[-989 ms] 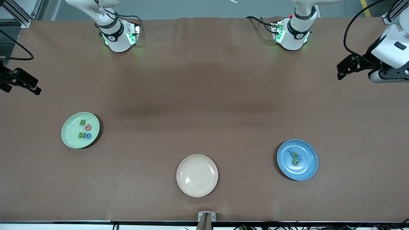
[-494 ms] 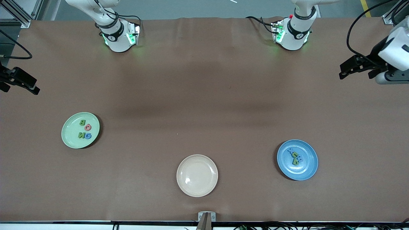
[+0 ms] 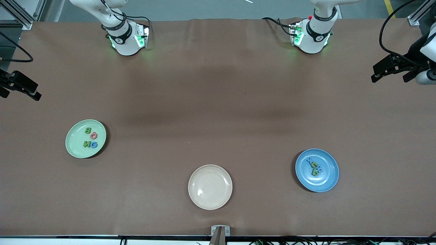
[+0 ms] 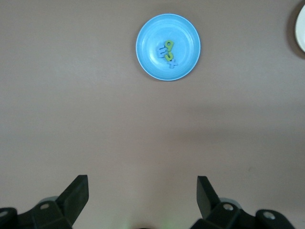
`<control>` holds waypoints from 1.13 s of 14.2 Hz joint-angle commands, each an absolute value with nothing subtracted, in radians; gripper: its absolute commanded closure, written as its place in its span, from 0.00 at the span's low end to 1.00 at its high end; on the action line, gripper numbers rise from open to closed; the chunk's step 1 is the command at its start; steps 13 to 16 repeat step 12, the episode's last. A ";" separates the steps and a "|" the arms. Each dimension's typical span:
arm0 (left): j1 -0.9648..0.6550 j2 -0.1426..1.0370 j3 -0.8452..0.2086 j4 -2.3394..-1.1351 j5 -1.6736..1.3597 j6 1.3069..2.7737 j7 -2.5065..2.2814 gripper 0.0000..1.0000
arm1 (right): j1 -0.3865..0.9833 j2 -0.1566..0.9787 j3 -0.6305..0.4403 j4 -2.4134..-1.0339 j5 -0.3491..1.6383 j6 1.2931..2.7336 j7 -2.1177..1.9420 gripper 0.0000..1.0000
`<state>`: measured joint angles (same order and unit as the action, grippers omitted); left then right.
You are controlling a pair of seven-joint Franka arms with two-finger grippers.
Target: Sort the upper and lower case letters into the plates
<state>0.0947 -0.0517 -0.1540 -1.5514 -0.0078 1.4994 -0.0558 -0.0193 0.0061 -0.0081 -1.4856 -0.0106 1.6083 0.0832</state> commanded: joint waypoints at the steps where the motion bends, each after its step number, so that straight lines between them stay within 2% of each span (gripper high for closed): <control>1: 0.086 -0.060 -0.169 -1.545 0.023 1.496 -0.037 0.00 | -0.029 0.002 -0.002 -1.482 -0.009 1.601 0.080 0.00; 16: 0.087 -0.061 -0.172 -1.545 0.023 1.480 -0.035 0.00 | -0.028 0.002 -0.002 -1.482 -0.009 1.605 0.080 0.00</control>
